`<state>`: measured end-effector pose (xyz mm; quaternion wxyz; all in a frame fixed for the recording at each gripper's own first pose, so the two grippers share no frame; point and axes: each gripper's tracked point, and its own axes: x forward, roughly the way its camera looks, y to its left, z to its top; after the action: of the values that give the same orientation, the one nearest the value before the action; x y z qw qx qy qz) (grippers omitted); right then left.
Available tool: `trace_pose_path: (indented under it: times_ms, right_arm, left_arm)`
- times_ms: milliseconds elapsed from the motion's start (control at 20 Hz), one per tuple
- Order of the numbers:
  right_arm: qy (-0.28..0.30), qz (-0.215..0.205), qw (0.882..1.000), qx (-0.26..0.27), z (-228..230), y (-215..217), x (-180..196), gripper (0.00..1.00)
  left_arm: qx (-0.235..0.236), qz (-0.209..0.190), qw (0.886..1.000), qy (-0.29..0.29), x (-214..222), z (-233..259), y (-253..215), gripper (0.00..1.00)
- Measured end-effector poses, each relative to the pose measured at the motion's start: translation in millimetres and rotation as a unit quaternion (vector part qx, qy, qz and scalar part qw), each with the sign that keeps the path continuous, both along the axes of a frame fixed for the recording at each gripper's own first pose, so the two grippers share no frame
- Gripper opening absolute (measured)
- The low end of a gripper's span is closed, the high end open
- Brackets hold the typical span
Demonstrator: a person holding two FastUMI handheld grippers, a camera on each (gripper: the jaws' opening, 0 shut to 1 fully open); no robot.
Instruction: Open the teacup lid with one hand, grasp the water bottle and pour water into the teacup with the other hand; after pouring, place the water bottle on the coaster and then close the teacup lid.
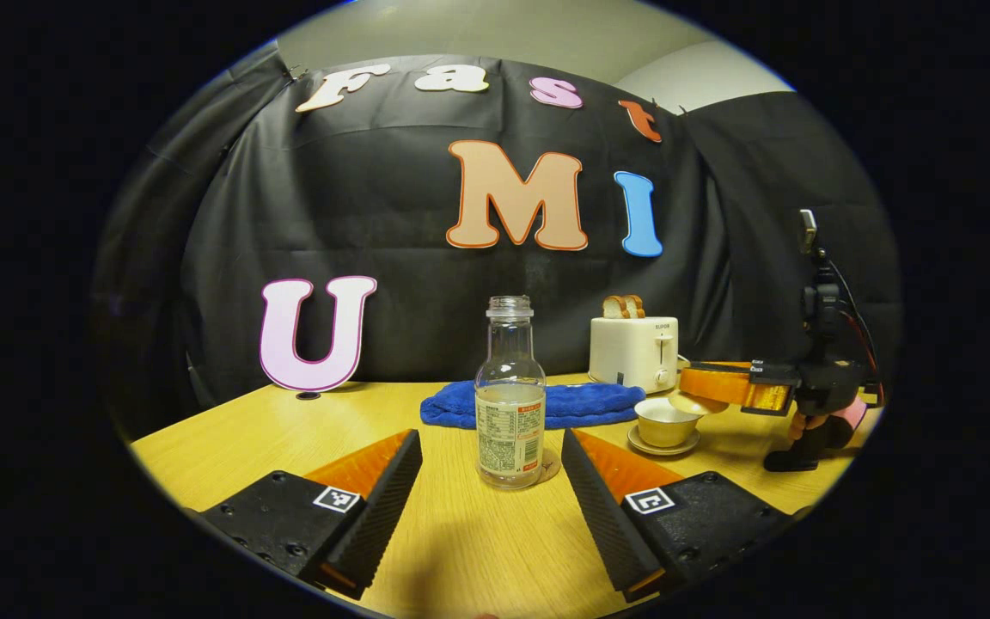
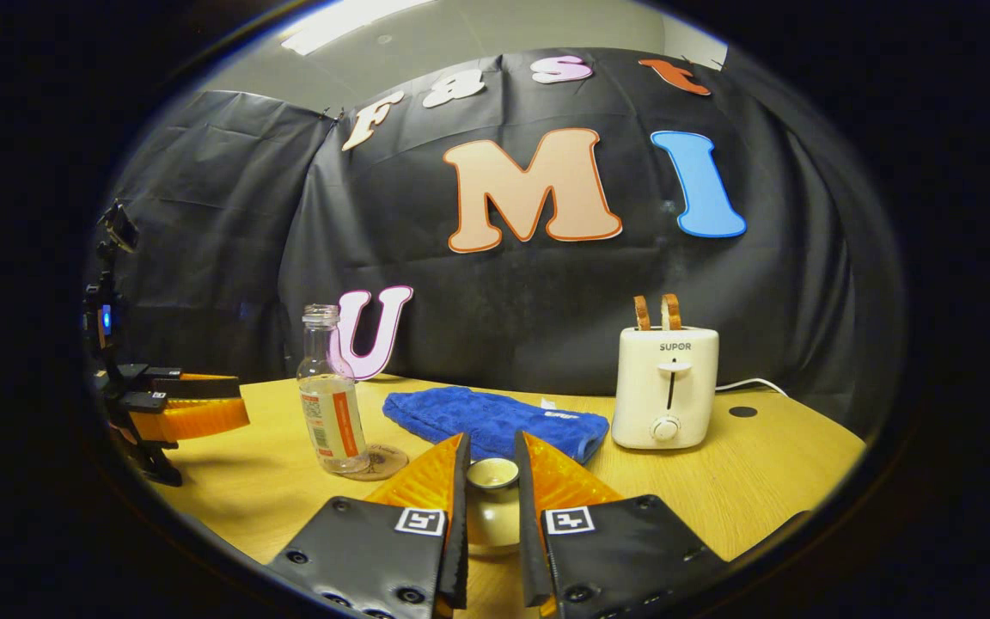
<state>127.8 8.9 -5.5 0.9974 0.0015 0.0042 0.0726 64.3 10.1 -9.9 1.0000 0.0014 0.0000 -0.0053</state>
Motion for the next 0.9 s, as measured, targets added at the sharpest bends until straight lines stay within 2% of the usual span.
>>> trace_pose_path:
  times_ms: [250, 500, 900]
  right_arm:
    - [0.007, -0.004, 1.000, 0.000, -3, 3, 19, 0.28]
    - [0.027, -0.003, 1.000, -0.004, -9, 4, 24, 0.32]
    - [0.076, -0.005, 0.997, -0.012, -25, 4, 31, 0.32]
  left_arm:
    - [-0.001, 0.000, 1.000, -0.001, 0, 1, 0, 0.95]
    - [-0.001, 0.001, 1.000, 0.000, 0, 0, 0, 0.95]
    - [-0.001, 0.001, 1.000, 0.000, 0, 0, 0, 0.95]
